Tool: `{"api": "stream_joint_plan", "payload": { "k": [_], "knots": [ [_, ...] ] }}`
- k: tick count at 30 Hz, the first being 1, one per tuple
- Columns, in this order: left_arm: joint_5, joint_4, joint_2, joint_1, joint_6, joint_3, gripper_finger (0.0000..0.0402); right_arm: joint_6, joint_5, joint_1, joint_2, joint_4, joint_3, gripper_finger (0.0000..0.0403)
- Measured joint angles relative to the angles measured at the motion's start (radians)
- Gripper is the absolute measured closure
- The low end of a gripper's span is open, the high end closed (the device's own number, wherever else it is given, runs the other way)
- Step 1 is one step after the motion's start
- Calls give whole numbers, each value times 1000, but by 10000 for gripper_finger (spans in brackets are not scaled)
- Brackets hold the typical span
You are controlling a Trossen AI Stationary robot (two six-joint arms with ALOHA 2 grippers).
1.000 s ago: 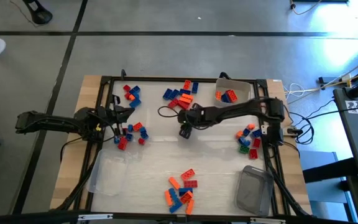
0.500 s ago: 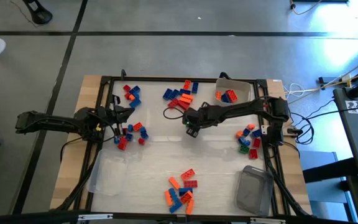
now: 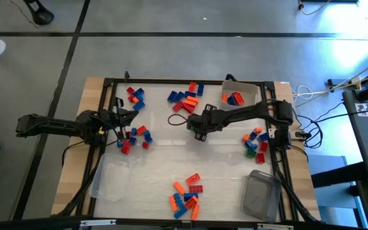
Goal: Sort blocks by size
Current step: Put the blue game piece into the gray bin
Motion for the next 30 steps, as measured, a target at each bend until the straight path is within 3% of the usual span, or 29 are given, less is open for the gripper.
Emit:
{"api": "stream_joint_plan", "payload": {
  "k": [7, 14, 17, 24, 30],
  "knots": [
    [0, 0, 0, 0, 0, 0, 402, -81, 77, -24, 22, 116, -1, 166],
    [0, 1, 0, 0, 0, 0, 402, -168, -44, -27, 22, 256, 0, 166],
    [0, 1, 0, 0, 0, 0, 402, -167, -27, -23, 17, 258, 0, 166],
    [0, 0, 0, 0, 0, 0, 402, -19, -32, 34, -55, 238, 0, 166],
    [0, 0, 0, 0, -1, 0, 402, 134, -19, 86, -33, 269, 0, 166]
  ]
}}
